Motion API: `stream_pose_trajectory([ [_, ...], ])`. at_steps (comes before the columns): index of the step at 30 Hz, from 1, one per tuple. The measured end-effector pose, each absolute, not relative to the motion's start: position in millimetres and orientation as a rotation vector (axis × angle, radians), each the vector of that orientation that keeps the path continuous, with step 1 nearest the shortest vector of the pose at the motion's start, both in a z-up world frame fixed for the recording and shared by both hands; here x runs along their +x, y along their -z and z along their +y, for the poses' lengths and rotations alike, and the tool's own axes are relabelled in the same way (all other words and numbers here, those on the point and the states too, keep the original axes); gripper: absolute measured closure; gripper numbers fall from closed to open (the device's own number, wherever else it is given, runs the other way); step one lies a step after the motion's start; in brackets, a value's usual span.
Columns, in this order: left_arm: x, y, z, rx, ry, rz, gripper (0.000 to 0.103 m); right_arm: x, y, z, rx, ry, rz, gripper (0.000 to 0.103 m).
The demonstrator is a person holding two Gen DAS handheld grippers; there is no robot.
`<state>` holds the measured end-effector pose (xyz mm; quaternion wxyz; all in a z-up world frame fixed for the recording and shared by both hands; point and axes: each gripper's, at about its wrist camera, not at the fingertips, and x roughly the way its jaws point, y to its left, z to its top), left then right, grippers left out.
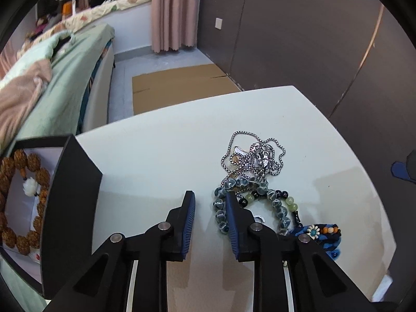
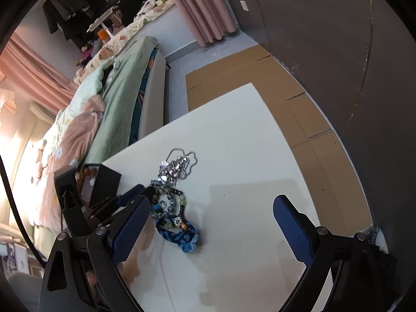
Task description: Organize jewelry
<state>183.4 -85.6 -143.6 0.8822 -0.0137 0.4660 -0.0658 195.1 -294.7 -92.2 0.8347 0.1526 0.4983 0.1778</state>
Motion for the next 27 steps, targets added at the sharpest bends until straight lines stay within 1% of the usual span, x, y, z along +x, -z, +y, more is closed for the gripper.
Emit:
stream_pose_trajectory([
  [10, 179.3, 144.3, -96.6, 0.077, 0.160, 0.993, 0.078, 196.0, 101.6, -278.0, 0.274, -0.389, 1.092, 0.006],
  [11, 179.1, 144.4, -95.5, 0.075, 0.161, 0.995, 0.084, 196.1, 102.0, -275.9, 0.268, -0.390, 1.094, 0.006],
  [12, 179.9, 144.0, -93.0, 0.066, 0.161, 0.997, 0.095, 196.3, 102.4, -274.3, 0.264, -0.391, 1.095, 0.006],
  [17, 178.0, 136.5, -74.6, -0.062, 0.191, 0.993, 0.095, 196.0, 108.3, -266.0, 0.247, -0.410, 1.111, 0.007],
  [18, 175.7, 129.3, -71.0, -0.070, 0.188, 0.971, 0.095, 196.8, 109.3, -265.2, 0.248, -0.413, 1.114, 0.008],
  [20, 171.5, 119.3, -68.0, -0.091, 0.196, 0.946, 0.095, 197.8, 114.6, -261.0, 0.249, -0.437, 1.139, 0.030],
  [22, 167.0, 108.5, -64.4, -0.125, 0.212, 0.922, 0.095, 198.6, 121.7, -255.5, 0.240, -0.450, 1.171, 0.037],
  [27, 157.8, 90.3, -58.0, -0.168, 0.232, 0.881, 0.095, 197.0, 134.8, -236.1, 0.169, -0.494, 1.223, 0.040],
])
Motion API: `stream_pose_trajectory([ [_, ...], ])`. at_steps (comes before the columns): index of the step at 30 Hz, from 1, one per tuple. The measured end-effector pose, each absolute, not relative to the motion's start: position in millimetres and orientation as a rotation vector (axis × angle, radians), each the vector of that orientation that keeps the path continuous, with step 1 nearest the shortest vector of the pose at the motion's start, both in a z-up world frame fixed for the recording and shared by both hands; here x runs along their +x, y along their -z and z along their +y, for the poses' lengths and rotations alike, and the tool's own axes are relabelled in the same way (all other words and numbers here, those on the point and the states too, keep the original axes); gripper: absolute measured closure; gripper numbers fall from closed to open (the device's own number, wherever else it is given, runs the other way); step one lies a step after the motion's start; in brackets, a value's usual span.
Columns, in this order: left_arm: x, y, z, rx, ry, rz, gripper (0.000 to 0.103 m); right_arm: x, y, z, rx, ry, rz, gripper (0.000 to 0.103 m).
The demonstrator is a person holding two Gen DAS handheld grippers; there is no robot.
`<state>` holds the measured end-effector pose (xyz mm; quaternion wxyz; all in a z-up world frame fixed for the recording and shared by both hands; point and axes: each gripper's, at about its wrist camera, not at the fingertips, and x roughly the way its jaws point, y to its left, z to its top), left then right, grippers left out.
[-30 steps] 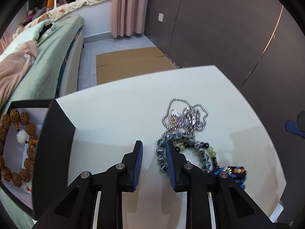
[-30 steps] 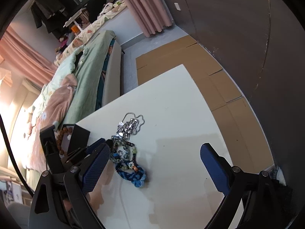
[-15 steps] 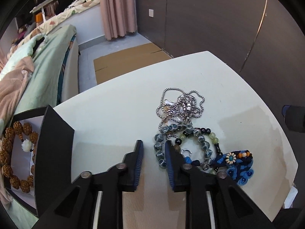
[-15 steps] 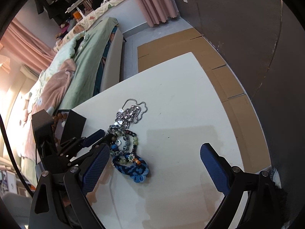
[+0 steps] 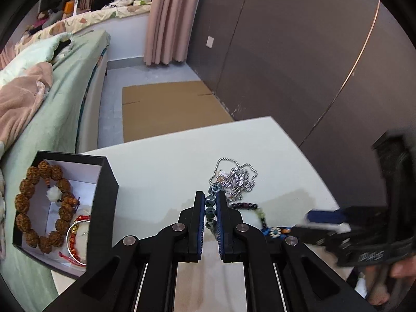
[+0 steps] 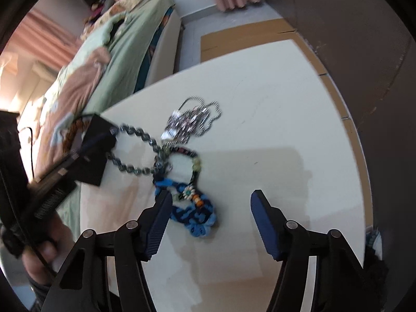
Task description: Organize jewelry
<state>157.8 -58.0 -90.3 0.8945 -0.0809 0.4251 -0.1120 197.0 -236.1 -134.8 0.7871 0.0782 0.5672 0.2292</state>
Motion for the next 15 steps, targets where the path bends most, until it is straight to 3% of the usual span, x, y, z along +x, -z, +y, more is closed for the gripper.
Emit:
stream_pose_trajectory([
  [3, 153.6, 79.3, -53.1, -0.183, 0.236, 0.854, 0.095, 194.7, 141.6, -222.5, 0.122, -0.511, 1.242, 0.046],
  [4, 152.2, 76.5, -50.9, -0.187, 0.234, 0.847, 0.095, 194.4, 144.9, -217.5, 0.104, -0.516, 1.254, 0.058],
  [5, 151.3, 74.8, -47.9, -0.192, 0.234, 0.841, 0.095, 194.1, 148.3, -212.8, 0.089, -0.519, 1.265, 0.076],
  [6, 149.9, 71.5, -44.6, -0.199, 0.230, 0.832, 0.095, 194.1, 151.3, -209.3, 0.072, -0.519, 1.276, 0.082],
  [8, 146.3, 65.7, -36.6, -0.226, 0.227, 0.819, 0.095, 193.8, 148.7, -206.4, 0.058, -0.519, 1.258, 0.087],
  [15, 131.5, 40.2, -14.2, -0.265, 0.200, 0.743, 0.095, 195.0, 126.7, -212.9, 0.159, -0.536, 1.173, 0.089],
])
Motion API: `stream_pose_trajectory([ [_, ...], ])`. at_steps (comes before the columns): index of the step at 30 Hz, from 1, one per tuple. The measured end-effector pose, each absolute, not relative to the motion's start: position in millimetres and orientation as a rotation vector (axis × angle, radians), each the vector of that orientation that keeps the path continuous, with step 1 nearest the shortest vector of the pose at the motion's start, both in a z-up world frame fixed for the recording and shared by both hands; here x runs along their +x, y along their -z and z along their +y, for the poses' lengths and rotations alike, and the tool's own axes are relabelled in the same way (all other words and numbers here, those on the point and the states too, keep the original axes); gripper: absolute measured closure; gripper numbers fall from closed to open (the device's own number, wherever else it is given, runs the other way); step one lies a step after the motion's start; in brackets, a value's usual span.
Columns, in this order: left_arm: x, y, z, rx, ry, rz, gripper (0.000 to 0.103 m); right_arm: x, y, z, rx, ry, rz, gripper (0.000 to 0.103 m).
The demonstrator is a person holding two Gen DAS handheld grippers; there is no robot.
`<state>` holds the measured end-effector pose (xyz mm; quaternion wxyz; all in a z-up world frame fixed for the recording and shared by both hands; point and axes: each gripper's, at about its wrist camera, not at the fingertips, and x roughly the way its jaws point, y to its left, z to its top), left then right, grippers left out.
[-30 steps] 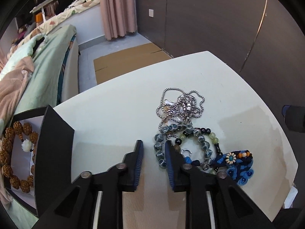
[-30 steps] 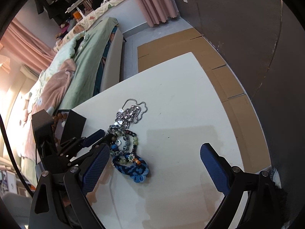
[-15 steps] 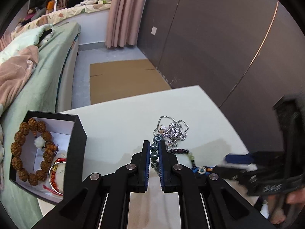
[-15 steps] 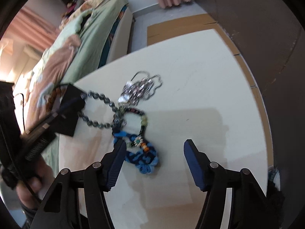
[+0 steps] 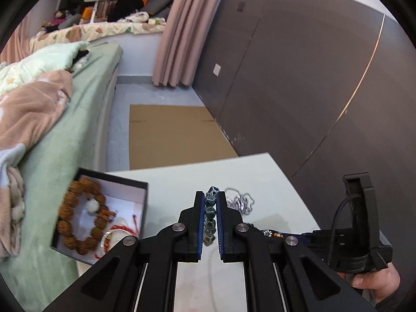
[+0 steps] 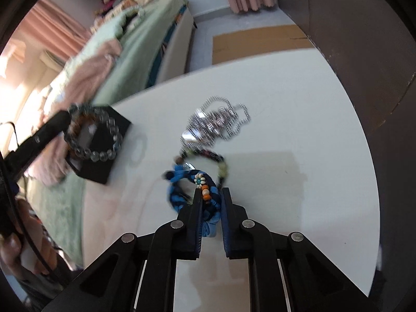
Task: Organize jewelry
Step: 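Carry the blue beaded bracelet into the black box with the right gripper and release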
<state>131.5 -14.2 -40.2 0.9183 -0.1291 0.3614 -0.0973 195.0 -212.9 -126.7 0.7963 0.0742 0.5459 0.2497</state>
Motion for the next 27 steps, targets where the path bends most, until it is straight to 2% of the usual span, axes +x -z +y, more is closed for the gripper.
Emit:
stream_pose_trajectory([
  [11, 119.9, 24.2, 42.5, -0.354, 0.093, 0.682, 0.095, 191.7, 82.6, -186.8, 0.329, -0.650, 0.992, 0.089],
  [19, 130.6, 46.4, 75.6, -0.433, -0.019, 0.818, 0.094, 185.8, 73.2, -147.8, 0.386, -0.738, 0.940, 0.089],
  [22, 127.3, 45.3, 82.9, -0.437, -0.028, 0.797, 0.092, 181.0, 71.0, -135.5, 0.393, -0.768, 0.930, 0.089],
  [23, 125.6, 43.1, 84.8, -0.435, -0.027, 0.787, 0.087, 180.2, 70.7, -131.2, 0.393, -0.775, 0.926, 0.089],
  [25, 121.7, 38.9, 89.6, -0.432, -0.032, 0.768, 0.050, 179.0, 70.5, -124.5, 0.397, -0.788, 0.920, 0.089],
  [26, 120.7, 38.2, 91.4, -0.438, -0.032, 0.763, 0.017, 178.6, 70.3, -122.8, 0.399, -0.791, 0.916, 0.089],
  [27, 117.8, 36.7, 96.2, -0.457, -0.031, 0.747, 0.005, 177.8, 69.8, -120.3, 0.401, -0.795, 0.910, 0.089],
])
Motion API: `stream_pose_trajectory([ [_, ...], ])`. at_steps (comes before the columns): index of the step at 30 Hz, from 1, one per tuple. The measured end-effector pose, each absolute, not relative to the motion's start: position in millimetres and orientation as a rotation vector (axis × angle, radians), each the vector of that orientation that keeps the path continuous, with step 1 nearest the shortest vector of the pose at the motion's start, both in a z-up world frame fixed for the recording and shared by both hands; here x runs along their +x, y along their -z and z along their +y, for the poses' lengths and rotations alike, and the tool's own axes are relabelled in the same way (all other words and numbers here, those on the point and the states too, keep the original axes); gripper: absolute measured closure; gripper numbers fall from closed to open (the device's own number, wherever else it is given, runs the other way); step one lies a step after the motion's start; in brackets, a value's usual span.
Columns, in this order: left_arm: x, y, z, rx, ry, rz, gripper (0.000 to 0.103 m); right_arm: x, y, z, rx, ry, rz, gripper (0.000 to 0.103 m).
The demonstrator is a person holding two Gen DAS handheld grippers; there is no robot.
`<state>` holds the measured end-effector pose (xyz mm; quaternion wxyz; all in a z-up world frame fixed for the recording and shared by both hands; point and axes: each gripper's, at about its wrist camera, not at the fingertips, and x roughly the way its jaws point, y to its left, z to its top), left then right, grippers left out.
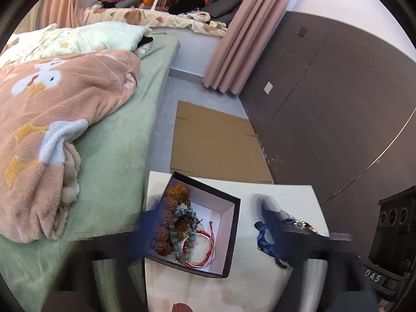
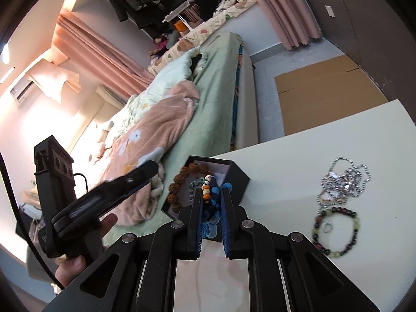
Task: Organize jewelry
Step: 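Carry the blue beaded bracelet into the black box with the right gripper and release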
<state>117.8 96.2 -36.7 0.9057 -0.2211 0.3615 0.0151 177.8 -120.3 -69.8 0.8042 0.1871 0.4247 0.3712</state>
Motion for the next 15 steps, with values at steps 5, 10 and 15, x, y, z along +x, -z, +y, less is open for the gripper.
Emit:
stream_pose_trajectory([
  [5, 112.7, 28.7, 111.0, -0.467, -0.069, 0.709, 0.005, 172.9, 64.2, -108.4, 0.412, -0.829, 0.867, 0.089],
  [10, 106.4, 28.2, 120.3, -0.479, -0.089, 0.697, 0.005, 177.0, 61.9, -87.7, 0.459, -0.887, 0.828, 0.088],
  [15, 102.0, 29.4, 124.8, -0.485, -0.090, 0.695, 0.000, 188.6, 81.3, -73.4, 0.450, -0.861, 0.947, 0.017],
])
